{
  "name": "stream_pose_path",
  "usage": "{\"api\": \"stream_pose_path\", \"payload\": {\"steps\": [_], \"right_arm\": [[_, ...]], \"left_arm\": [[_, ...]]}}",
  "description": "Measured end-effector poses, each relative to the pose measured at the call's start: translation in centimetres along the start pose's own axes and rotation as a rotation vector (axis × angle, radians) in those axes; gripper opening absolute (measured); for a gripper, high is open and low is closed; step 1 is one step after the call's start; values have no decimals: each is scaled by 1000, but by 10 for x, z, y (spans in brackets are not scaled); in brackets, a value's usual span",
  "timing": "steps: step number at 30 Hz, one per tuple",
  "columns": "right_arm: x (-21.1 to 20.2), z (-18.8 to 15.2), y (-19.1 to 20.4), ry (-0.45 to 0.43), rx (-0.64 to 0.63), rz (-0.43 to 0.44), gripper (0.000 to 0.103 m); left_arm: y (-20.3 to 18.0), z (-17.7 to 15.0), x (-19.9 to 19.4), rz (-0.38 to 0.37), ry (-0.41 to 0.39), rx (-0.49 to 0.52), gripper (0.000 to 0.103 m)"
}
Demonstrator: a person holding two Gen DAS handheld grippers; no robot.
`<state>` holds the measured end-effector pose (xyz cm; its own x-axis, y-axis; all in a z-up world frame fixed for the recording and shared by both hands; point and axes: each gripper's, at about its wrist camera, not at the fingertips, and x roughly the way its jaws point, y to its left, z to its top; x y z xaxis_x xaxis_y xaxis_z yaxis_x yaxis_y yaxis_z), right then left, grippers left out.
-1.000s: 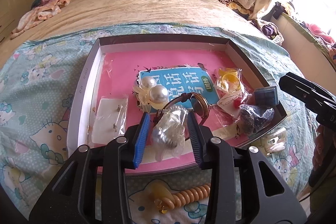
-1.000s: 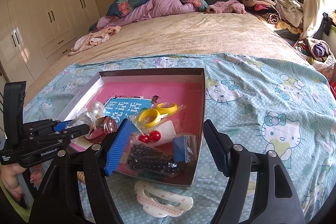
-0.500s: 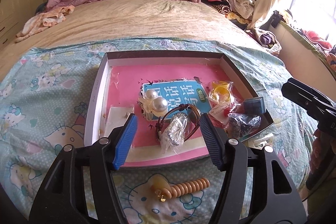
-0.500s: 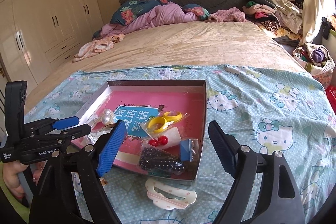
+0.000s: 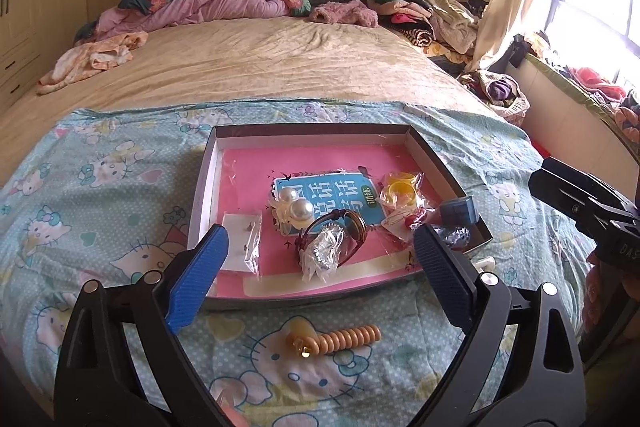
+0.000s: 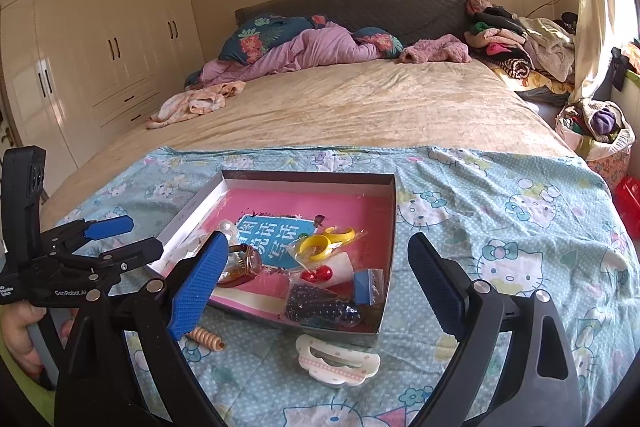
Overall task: Organize jewelry
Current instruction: 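Withdraw both open grippers toward the orange bracelet and white hair clip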
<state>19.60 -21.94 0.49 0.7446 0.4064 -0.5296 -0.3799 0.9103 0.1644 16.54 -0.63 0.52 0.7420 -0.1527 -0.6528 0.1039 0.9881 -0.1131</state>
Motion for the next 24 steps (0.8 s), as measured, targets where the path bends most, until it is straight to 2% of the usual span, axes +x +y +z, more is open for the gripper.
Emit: {"api": "stream_pose_path", "payload": {"steps": [8,17,24], "right_arm": [[-8,-17,2,33,-2,3,90],[14,-59,-9,160,21,-18,90],[38,-89,-20,247,52,-24,90]], "left_arm": [[-1,-21,-1,16,35,24,91],[6,-62,27,-8,173,-2,91],[-4,-79,56,-21,263,2,91]]}}
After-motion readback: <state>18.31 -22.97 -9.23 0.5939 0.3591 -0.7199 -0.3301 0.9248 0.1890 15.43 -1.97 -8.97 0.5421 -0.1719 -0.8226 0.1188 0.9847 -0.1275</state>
